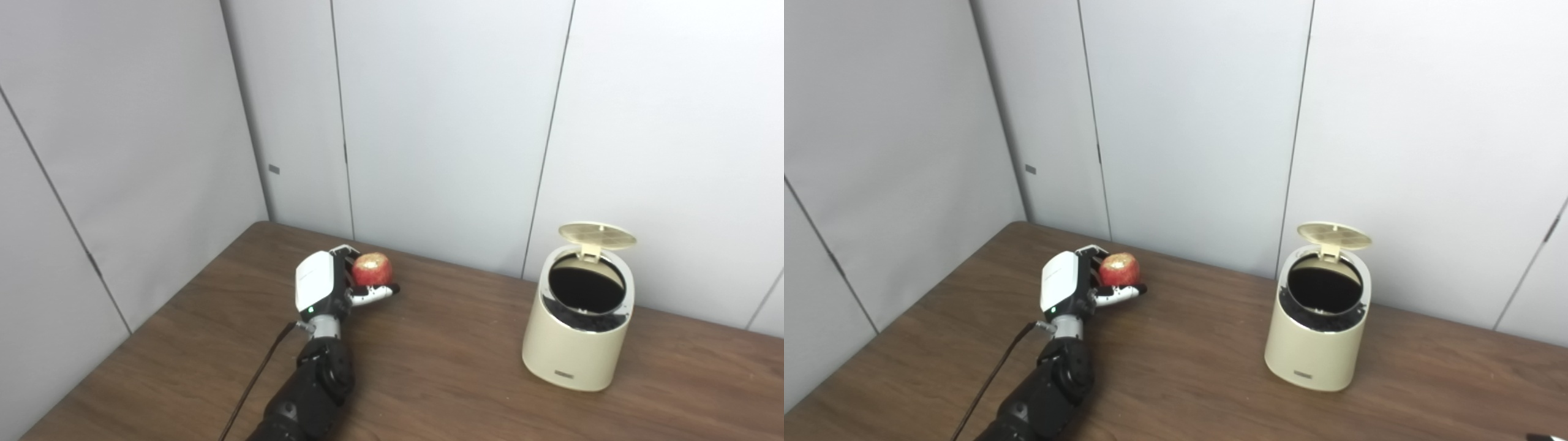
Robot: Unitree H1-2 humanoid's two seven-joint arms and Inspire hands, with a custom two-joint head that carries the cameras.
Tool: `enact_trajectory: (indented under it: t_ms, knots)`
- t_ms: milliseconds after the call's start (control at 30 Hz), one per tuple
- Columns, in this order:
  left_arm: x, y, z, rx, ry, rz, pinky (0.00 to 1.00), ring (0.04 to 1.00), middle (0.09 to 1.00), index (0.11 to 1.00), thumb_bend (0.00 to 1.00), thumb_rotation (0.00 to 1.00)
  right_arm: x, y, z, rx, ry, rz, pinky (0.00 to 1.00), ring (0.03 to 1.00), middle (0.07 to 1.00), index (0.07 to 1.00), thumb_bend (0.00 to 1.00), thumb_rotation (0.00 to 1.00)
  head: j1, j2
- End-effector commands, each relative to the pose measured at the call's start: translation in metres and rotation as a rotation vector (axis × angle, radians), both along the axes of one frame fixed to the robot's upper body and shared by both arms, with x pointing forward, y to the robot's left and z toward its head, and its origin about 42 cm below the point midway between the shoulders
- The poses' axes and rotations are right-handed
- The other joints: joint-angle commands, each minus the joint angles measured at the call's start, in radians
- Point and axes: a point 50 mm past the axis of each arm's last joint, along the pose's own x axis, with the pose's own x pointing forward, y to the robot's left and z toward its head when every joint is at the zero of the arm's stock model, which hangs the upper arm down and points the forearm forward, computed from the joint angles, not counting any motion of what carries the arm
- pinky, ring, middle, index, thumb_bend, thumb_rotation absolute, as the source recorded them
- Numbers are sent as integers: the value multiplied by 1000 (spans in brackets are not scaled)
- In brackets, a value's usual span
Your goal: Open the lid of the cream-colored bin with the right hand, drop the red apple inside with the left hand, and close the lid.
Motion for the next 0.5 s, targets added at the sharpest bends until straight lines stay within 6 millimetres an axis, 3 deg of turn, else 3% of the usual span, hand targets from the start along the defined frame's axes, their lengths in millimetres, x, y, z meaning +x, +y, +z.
enact_trajectory:
  t_ms: [0, 100, 200, 233, 300, 333, 467]
  knots:
    - [-8, 12, 9, 27, -45, -37, 313, 382, 476, 485, 523, 0, -1, 12, 1, 26, -22, 3, 398, 599, 674, 663, 693, 953, -17, 3]
    - [-16, 13, 22, -66, -109, -71, 305, 370, 476, 484, 523, 0, -2, 21, 2, 36, -26, 9, 406, 604, 675, 667, 635, 932, -91, 11]
    - [-22, 8, 48, -161, -196, -106, 316, 405, 486, 491, 509, 0, -3, 32, 6, 31, -39, 21, 271, 392, 678, 684, 432, 834, -155, 11]
    - [-24, 7, 54, -172, -211, -119, 308, 404, 486, 501, 505, 0, -3, 36, 7, 23, -44, 23, 367, 508, 679, 680, 330, 710, -167, 11]
    - [-26, 4, 67, -185, -249, -157, 311, 408, 489, 505, 503, 0, -3, 41, 10, 13, -55, 29, 429, 579, 678, 676, 266, 603, -201, 11]
    - [-27, 1, 75, -180, -271, -183, 316, 415, 487, 504, 503, 0, -3, 45, 12, 8, -55, 28, 454, 605, 677, 673, 233, 497, -221, 11]
    - [-30, -13, 97, -158, -349, -285, 317, 425, 477, 497, 504, 0, -4, 57, 16, 14, -60, 15, 504, 632, 668, 669, 216, 231, -258, 8]
